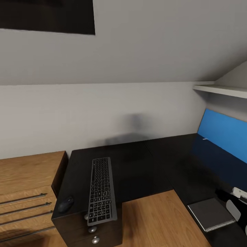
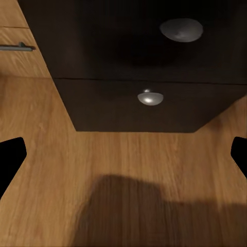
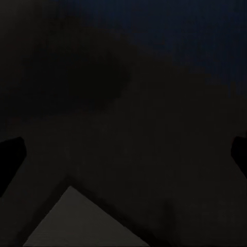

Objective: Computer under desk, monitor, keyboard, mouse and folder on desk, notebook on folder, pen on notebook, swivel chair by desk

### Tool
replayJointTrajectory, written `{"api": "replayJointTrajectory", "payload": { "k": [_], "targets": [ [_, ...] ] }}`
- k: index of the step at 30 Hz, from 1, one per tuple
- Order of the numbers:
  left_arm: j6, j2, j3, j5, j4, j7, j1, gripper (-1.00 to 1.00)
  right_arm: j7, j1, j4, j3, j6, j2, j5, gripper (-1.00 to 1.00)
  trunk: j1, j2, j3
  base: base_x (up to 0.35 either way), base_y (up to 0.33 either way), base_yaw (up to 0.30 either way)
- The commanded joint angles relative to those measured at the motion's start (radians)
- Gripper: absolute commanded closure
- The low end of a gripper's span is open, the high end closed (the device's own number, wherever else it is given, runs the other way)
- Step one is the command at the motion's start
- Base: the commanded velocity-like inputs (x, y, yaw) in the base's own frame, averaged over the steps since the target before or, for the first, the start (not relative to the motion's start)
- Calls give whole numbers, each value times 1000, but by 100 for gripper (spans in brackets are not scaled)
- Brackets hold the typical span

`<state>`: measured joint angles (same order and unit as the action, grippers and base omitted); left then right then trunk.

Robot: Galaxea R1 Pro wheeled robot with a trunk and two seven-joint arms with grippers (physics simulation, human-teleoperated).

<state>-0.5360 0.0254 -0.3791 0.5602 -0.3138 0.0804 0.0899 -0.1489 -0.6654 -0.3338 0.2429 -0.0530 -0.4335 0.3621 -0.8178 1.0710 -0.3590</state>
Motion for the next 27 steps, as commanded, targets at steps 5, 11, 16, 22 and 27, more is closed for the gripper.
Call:
{"api": "replayJointTrajectory", "payload": {
  "k": [5,11,16,22,27],
  "targets": [
    [-7,0,-9,2,0,10,1,-100,5,-3,-2,-1,-64,-3,31,-100,-19,36,-17,0,0,0],
    [-7,-1,-10,1,1,10,1,-100,19,-3,-3,-2,-72,-2,60,-100,-42,78,-36,0,0,0],
    [-8,-2,-11,1,1,10,1,-100,29,-3,-4,-2,-74,0,64,-100,-61,113,-51,0,0,0],
    [-8,-4,-11,1,1,10,1,-100,33,-3,-4,-2,-74,1,66,-100,-81,148,-67,0,0,0],
    [-9,-7,-11,0,1,9,1,-100,33,-3,-5,-3,-74,1,66,-100,-81,148,-67,0,0,0]
  ]
}}
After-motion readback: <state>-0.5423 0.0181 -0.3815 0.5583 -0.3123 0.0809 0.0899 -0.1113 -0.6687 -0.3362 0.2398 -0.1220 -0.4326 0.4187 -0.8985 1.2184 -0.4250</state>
